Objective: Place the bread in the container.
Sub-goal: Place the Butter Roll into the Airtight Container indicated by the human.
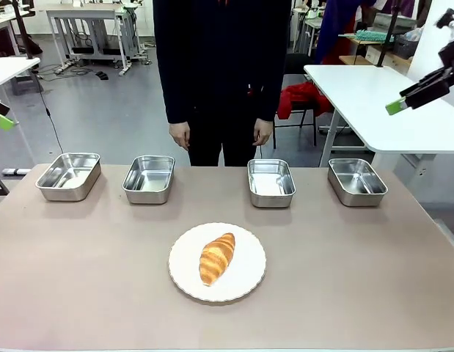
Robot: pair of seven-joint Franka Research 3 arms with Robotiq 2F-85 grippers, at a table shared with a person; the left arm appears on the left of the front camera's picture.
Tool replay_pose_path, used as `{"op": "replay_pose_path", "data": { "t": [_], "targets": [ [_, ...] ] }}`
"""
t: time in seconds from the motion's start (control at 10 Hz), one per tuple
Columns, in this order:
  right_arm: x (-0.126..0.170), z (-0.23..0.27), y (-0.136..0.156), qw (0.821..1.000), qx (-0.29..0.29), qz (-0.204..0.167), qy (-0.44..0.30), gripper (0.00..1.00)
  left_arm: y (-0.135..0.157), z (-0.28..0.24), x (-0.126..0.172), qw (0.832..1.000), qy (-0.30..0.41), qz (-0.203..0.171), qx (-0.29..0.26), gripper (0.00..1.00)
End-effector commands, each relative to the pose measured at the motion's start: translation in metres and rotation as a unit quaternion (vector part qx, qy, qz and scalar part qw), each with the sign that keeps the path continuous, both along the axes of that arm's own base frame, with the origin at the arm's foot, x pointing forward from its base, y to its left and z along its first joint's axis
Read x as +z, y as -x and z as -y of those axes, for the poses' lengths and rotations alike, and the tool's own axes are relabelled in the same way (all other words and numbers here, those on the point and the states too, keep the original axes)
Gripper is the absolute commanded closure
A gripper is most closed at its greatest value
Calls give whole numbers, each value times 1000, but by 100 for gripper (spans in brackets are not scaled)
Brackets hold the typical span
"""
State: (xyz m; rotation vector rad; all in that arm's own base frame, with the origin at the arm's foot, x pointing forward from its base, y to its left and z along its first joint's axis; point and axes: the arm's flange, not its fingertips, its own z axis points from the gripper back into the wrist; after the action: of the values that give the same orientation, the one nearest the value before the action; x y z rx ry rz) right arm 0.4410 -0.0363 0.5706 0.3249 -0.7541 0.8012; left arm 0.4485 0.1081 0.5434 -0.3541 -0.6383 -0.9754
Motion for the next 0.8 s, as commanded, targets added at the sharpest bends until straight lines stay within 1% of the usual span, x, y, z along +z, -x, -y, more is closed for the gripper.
{"op": "replay_pose_path", "data": {
  "t": [0.0,0.1,0.2,0.3,0.4,0.5,0.7],
  "targets": [
    [-2,6,2,1000,-3,0,-4,0,1,3,4,1000,14,-7,2,0],
    [9,33,0,1000,1,15,-3,0,0,0,0,1000,0,0,0,0],
    [17,67,6,999,5,30,-10,0,9,-33,18,999,43,21,20,0],
    [19,93,11,999,5,46,-20,0,14,-53,26,996,65,36,43,0],
    [17,108,18,998,33,49,-34,0,17,-63,30,994,55,67,68,0],
    [15,119,24,997,50,45,-44,0,22,-68,32,993,64,81,61,0],
    [14,139,36,995,56,54,-68,0,31,-79,35,991,70,98,56,0]
  ]
}}
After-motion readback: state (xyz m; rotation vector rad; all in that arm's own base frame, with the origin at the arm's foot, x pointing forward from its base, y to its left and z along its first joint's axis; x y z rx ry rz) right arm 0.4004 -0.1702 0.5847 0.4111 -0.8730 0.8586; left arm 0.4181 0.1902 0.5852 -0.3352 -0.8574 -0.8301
